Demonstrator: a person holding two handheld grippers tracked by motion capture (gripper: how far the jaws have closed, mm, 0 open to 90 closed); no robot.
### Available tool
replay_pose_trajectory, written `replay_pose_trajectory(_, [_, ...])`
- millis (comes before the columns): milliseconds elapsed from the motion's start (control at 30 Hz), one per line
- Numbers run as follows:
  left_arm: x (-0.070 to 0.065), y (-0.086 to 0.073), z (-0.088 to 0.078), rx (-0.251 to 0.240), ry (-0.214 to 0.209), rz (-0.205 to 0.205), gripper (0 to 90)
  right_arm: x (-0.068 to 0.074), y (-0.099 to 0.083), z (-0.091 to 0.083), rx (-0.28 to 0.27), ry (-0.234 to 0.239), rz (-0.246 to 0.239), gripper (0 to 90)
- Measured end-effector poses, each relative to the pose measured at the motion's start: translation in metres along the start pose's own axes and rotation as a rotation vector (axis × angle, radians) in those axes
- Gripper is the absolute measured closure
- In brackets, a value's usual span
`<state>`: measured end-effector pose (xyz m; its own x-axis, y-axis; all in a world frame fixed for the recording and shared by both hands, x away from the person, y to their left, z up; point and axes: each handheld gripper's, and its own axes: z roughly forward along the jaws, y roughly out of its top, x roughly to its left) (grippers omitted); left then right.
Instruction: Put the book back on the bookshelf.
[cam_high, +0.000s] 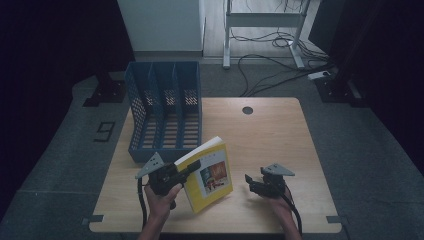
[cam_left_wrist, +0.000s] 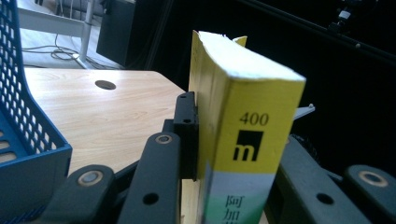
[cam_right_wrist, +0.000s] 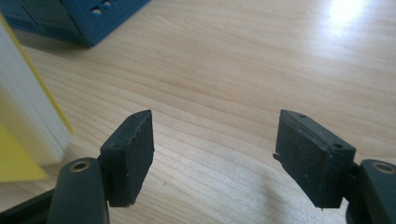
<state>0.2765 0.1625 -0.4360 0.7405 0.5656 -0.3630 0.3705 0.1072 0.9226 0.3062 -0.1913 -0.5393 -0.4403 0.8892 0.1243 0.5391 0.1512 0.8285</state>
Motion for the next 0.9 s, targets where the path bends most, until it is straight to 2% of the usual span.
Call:
replay_pose_trajectory(167, [0.001,0.002,-0.003,-0.011,0.006,0.000,75.2,-0.001,-0.002,0.002,0.019,-0.017,0.004,27.2])
replay_pose_trajectory(500, [0.002,0.007,-0.014,-0.043,0.017,0.000,75.2,0.000,-0.008,0.012,0.074,-0.090,-0.051,27.2])
replay_pose_trajectory(733, [-0.001,0.014,-0.016,-0.055,0.014,0.008,75.2,-0.002,-0.009,0.013,0.104,-0.142,-0.048,26.9])
replay_pose_trajectory(833, [-0.002,0.014,-0.016,-0.052,0.017,0.015,75.3,-0.003,-0.008,0.013,0.112,-0.151,-0.046,26.8])
replay_pose_trajectory(900, [-0.004,0.019,-0.017,-0.055,0.033,0.020,75.3,-0.005,-0.008,0.014,0.119,-0.151,-0.032,26.3])
